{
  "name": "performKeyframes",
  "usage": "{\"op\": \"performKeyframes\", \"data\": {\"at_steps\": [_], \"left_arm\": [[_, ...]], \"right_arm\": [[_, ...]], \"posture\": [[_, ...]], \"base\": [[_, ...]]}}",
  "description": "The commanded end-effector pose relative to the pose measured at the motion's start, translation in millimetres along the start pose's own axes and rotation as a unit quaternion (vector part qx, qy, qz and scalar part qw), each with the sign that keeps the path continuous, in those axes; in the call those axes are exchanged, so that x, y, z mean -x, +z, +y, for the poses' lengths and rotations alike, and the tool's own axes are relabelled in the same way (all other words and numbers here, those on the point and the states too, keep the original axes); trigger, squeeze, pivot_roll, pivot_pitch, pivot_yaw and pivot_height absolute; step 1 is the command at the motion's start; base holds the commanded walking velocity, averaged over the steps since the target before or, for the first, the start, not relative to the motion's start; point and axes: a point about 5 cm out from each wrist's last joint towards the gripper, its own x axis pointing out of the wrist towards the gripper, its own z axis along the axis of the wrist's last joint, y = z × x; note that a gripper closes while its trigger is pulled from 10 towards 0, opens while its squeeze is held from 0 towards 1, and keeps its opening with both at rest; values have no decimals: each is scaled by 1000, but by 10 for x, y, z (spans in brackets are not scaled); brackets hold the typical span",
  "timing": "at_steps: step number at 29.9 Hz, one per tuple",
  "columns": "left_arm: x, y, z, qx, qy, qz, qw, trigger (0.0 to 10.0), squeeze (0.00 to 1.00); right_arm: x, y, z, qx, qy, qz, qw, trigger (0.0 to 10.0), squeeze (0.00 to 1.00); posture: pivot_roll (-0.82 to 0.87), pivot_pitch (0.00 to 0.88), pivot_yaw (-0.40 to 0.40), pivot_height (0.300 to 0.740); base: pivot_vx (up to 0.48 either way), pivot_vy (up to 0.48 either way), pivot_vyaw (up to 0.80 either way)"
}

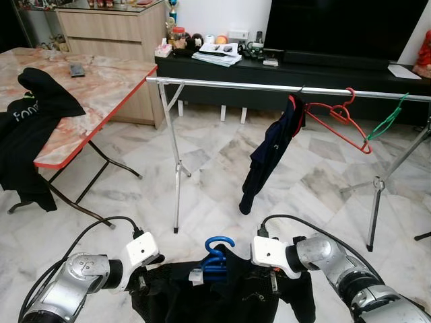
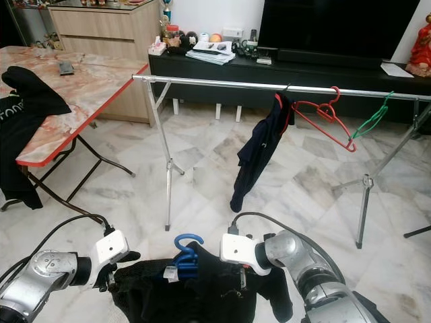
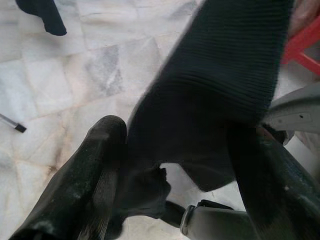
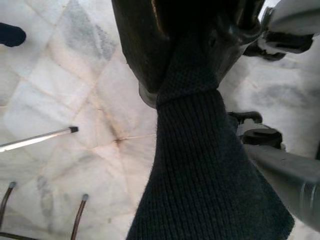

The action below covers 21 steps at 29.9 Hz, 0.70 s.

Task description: Hang hanger

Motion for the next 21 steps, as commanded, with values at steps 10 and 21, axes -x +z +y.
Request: {"op": "performKeyframes", "data": {"at_steps": [10,21], "left_arm": [[-120,127,24,-14,22,-20,999,10000,0],[-149,172,-15,-7,5,-37,999,0,0]], "right_arm": [[-18,116,-11,0,25,-38,999,0,0],[-8,136,-2,-2,40,-52,998,0,0]], "posture": [[141,21,-65,740],[143,25,-67,740]], "base": [[0,0,0],[0,0,0]]}}
